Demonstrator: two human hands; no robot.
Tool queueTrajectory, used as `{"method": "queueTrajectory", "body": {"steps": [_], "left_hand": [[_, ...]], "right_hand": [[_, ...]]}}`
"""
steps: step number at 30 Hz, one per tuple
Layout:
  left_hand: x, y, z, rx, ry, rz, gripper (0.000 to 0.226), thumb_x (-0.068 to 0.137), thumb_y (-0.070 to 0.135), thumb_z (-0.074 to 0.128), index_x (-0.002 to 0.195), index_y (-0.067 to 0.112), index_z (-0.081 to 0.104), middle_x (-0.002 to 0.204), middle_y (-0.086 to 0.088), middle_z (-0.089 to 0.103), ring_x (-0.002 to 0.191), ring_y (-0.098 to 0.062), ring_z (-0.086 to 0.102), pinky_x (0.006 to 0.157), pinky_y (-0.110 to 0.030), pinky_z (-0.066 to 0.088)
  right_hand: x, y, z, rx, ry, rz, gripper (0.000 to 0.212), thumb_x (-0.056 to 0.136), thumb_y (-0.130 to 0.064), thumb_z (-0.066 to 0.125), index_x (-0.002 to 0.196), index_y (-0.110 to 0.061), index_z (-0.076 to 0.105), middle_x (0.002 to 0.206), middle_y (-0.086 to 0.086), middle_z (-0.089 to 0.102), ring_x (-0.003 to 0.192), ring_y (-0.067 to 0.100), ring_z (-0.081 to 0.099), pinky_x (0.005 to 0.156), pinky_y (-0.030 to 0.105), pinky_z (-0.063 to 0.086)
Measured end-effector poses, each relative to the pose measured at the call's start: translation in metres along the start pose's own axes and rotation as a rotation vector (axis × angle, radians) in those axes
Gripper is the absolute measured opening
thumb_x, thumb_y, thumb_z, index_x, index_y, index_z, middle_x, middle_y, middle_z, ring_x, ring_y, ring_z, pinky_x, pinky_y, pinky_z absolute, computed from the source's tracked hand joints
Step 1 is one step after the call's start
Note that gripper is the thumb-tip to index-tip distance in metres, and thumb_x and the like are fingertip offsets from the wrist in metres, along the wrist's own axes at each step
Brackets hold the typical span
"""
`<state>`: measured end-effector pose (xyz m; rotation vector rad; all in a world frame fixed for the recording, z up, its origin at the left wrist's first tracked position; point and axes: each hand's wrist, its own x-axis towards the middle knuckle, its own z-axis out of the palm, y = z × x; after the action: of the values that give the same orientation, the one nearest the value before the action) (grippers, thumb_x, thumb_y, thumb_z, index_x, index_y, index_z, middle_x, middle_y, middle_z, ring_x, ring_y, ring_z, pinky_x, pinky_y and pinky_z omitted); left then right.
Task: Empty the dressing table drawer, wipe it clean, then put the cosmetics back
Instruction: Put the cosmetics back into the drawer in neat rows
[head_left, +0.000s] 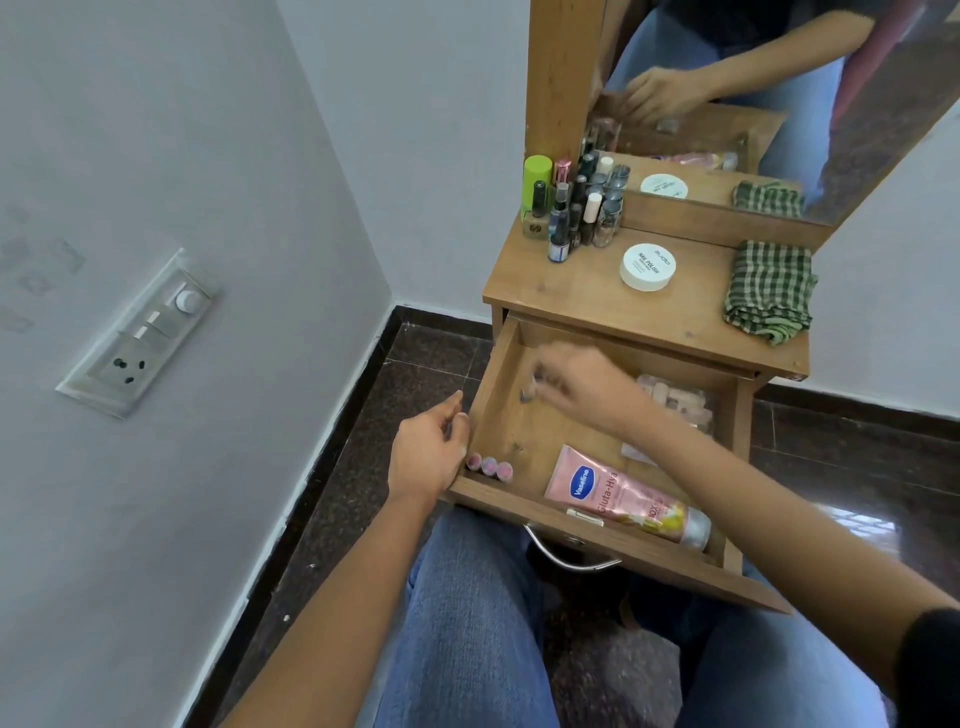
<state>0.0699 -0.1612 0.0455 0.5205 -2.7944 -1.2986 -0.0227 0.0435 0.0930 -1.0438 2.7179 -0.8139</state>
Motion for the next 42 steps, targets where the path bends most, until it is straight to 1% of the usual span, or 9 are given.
{"method": "queueTrajectory", "body": {"steps": [2,4,10,17,25,29,33,39,42], "left_hand": [[-0.001,0.001,0.0,0.003,0.002,-0.006,0.039,0.095,0.029,0.05,0.134,0.025,0.057,0.073,0.003,0.067,0.05,-0.001,0.049,0.054,-0.021,0.04],[-0.001,0.001,0.001,-0.002,0.008,-0.007,0.04,0.095,0.029,0.05,0.134,0.024,0.058,0.073,0.003,0.068,0.047,-0.002,0.047,0.053,-0.02,0.038],[-0.001,0.002,0.0,0.007,0.003,0.004,0.039,0.095,0.03,0.05,0.132,0.024,0.059,0.088,-0.002,0.073,0.049,0.0,0.047,0.055,-0.019,0.041],[-0.003,0.003,-0.001,0.019,0.006,0.004,0.037,0.095,0.03,0.051,0.131,0.025,0.06,0.091,0.006,0.072,0.064,-0.004,0.059,0.066,-0.025,0.052],[-0.003,0.003,0.0,-0.007,0.0,0.007,0.038,0.095,0.031,0.05,0.132,0.025,0.059,0.112,-0.002,0.071,0.094,-0.02,0.067,0.085,-0.037,0.055],[-0.002,0.002,0.001,-0.021,0.005,0.014,0.038,0.095,0.031,0.05,0.132,0.024,0.059,0.116,0.001,0.07,0.093,-0.015,0.067,0.087,-0.036,0.055],[-0.001,0.001,0.001,0.001,0.003,0.014,0.039,0.095,0.031,0.05,0.132,0.025,0.059,0.094,0.0,0.074,0.063,-0.006,0.058,0.066,-0.025,0.052],[-0.001,0.0,0.001,0.018,0.003,0.023,0.038,0.096,0.03,0.05,0.132,0.025,0.059,0.089,-0.004,0.073,0.062,-0.011,0.062,0.06,-0.028,0.048],[-0.001,0.0,0.001,0.031,-0.002,0.018,0.038,0.096,0.031,0.05,0.133,0.025,0.058,0.087,0.004,0.072,0.062,-0.014,0.063,0.058,-0.023,0.048]], "right_hand": [[-0.021,0.0,0.019,0.005,-0.218,0.066,0.01,0.09,-0.022,0.061,0.095,-0.013,0.059,0.093,-0.003,0.06,0.081,0.01,0.06,0.073,0.028,0.053],[-0.034,0.001,0.033,0.037,-0.368,0.07,0.007,0.091,-0.017,0.059,0.097,-0.013,0.059,0.099,-0.003,0.059,0.088,0.01,0.061,0.078,0.028,0.053],[-0.046,0.002,0.052,0.133,-0.527,0.076,0.026,0.084,0.0,0.057,0.106,-0.012,0.064,0.11,-0.002,0.062,0.092,0.007,0.054,0.075,0.004,0.039],[-0.048,0.011,0.066,0.282,-0.486,0.233,0.026,0.085,0.003,0.06,0.105,-0.013,0.064,0.094,-0.008,0.061,0.079,-0.006,0.053,0.067,0.0,0.039],[-0.044,0.011,0.081,0.385,-0.42,0.257,0.025,0.085,-0.001,0.063,0.097,-0.023,0.06,0.092,-0.005,0.064,0.083,0.005,0.06,0.076,0.011,0.048],[-0.043,0.012,0.084,0.386,-0.408,0.262,0.027,0.084,-0.001,0.063,0.097,-0.024,0.059,0.093,-0.004,0.062,0.085,0.008,0.06,0.077,0.014,0.05],[-0.044,0.012,0.087,0.43,-0.393,0.282,0.028,0.085,0.0,0.063,0.102,-0.022,0.059,0.1,0.001,0.062,0.089,0.01,0.059,0.081,0.018,0.051],[-0.042,0.014,0.075,0.323,-0.429,0.23,0.032,0.087,0.001,0.059,0.115,-0.015,0.058,0.105,-0.001,0.062,0.093,0.01,0.061,0.086,0.023,0.053],[-0.03,0.014,0.049,0.226,-0.264,0.214,0.026,0.091,-0.005,0.058,0.115,-0.015,0.06,0.109,0.0,0.064,0.096,0.008,0.061,0.087,0.023,0.053]]}}
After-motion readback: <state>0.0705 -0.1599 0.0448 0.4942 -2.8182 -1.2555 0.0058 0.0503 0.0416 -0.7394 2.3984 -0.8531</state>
